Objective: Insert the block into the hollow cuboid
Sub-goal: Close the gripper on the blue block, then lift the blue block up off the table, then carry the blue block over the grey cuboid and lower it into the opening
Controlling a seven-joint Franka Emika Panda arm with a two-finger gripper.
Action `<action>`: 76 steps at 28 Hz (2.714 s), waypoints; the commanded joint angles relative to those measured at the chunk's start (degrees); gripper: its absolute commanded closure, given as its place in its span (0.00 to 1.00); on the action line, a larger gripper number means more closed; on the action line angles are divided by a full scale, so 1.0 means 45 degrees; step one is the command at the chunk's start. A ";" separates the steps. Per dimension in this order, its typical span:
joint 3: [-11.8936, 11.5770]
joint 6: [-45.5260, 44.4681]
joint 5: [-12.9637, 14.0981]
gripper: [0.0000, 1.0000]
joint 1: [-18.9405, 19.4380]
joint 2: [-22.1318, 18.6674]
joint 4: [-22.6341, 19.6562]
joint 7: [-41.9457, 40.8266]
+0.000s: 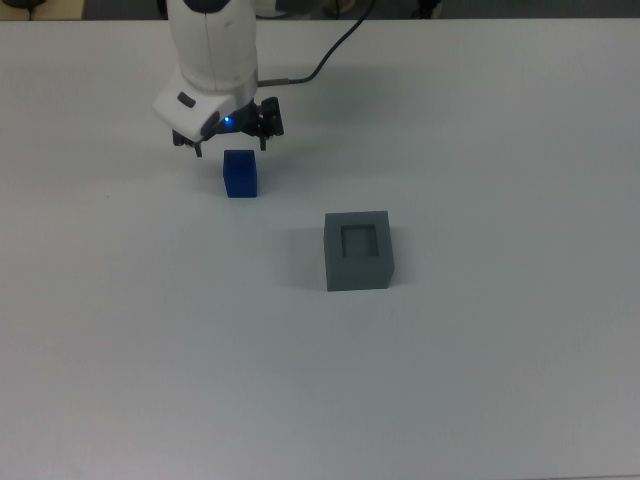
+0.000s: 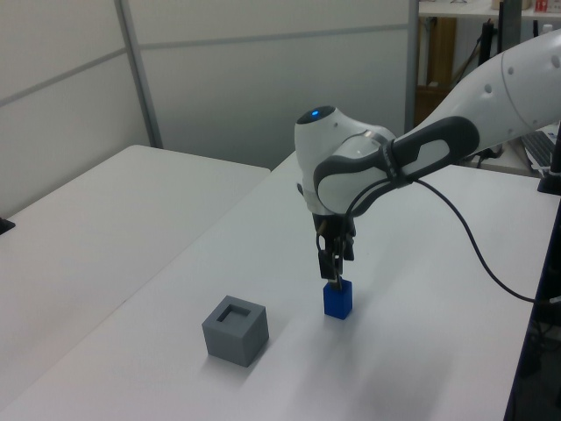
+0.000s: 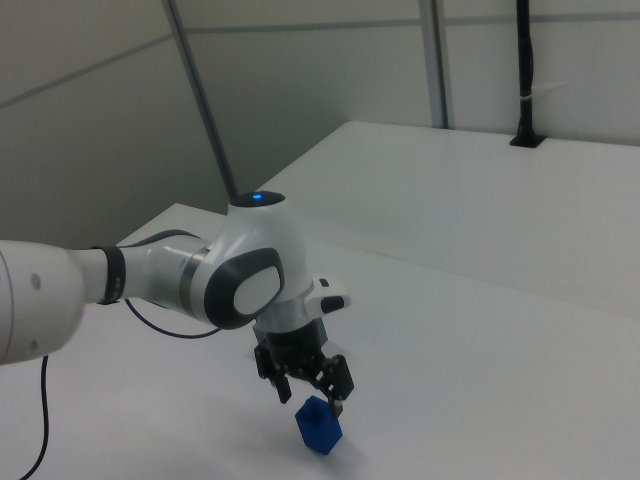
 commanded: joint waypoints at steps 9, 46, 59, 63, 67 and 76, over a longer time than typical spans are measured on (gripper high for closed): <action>0.0046 0.0477 -0.0910 0.64 0.0123 0.0656 -0.0110 -0.0298; 0.0105 -0.1340 0.1824 1.00 0.1021 0.2687 0.6412 0.2981; 0.0807 -0.0266 0.1942 1.00 0.1627 0.3020 0.6609 0.3920; 0.1003 -0.0285 0.1922 1.00 0.1646 0.3020 0.6550 0.3920; 0.1062 -0.0305 0.1922 1.00 0.1685 0.3059 0.6316 0.3920; 0.1062 -0.0422 0.1863 1.00 0.1881 0.3078 0.5808 0.3901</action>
